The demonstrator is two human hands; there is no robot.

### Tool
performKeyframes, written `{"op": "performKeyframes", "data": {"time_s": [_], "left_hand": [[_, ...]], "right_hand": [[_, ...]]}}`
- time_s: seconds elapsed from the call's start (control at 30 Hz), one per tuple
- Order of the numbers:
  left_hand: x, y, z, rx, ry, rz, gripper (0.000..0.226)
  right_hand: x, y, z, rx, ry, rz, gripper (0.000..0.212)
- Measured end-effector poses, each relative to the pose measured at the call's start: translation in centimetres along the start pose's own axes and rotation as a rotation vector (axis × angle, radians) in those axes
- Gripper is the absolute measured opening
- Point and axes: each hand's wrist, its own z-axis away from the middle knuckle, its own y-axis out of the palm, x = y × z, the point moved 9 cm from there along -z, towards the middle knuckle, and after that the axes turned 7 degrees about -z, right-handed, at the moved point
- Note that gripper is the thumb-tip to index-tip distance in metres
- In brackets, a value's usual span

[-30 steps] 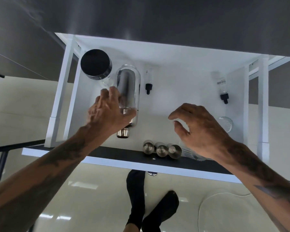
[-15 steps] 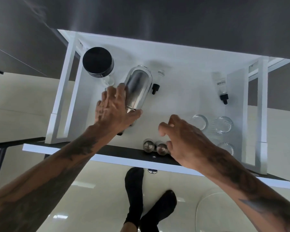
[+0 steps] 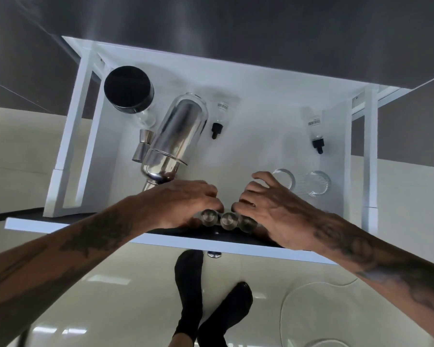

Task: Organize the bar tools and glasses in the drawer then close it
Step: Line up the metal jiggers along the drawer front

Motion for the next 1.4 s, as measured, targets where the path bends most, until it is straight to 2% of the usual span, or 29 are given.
{"op": "performKeyframes", "data": {"time_s": [0.1,0.23,0.33,0.43,0.5,0.67,0.77,0.9,0.97,1.03,1.07,1.2,1.3,1.4], "left_hand": [[0.3,0.5,0.2,0.017,-0.014,0.038,0.045],[1.2,-0.4,0.3,-0.049,-0.074,0.063,0.041],[2.8,-3.8,-0.3,-0.218,-0.152,0.113,0.030],[5.0,-8.0,-1.8,-0.446,-0.229,0.071,0.027],[6.2,-9.5,-3.6,-0.503,-0.274,0.077,0.028],[7.8,-8.7,-6.9,-0.444,-0.360,0.150,0.028],[8.1,-8.3,-7.1,-0.439,-0.358,0.167,0.030],[7.7,-7.9,-6.8,-0.352,-0.349,0.132,0.052],[7.6,-8.5,-5.1,-0.396,-0.391,0.133,0.056],[6.4,-8.6,-2.4,-0.434,-0.379,0.155,0.047],[5.3,-7.8,-1.2,-0.389,-0.343,0.181,0.045],[-0.2,-1.9,1.4,-0.040,-0.231,0.270,0.054],[-0.2,-0.5,0.3,-0.010,-0.238,0.266,0.049],[0.2,0.7,-0.8,0.031,-0.220,0.258,0.041]], "right_hand": [[-0.1,0.4,-0.5,0.001,-0.013,-0.024,0.026],[-0.8,0.2,-0.6,-0.010,0.033,-0.032,0.026],[-2.4,-3.0,-0.8,-0.159,0.096,-0.104,0.028],[-6.3,-6.9,-1.3,-0.354,0.223,-0.296,0.026],[-9.4,-7.9,-1.7,-0.409,0.320,-0.335,0.030],[-12.7,-5.1,-3.3,-0.282,0.461,-0.409,0.032],[-12.6,-4.3,-3.6,-0.314,0.446,-0.448,0.029],[-12.7,-4.5,-2.7,-0.333,0.459,-0.435,0.049],[-12.2,-5.8,-1.0,-0.415,0.476,-0.414,0.051],[-9.8,-6.5,0.7,-0.415,0.411,-0.384,0.048],[-7.9,-6.2,1.1,-0.364,0.346,-0.351,0.049],[-1.4,-2.5,1.1,-0.111,0.121,-0.238,0.055],[-0.4,-0.3,-0.3,-0.035,0.083,-0.227,0.052],[-0.2,0.5,-1.2,-0.044,0.057,-0.232,0.037]]}}
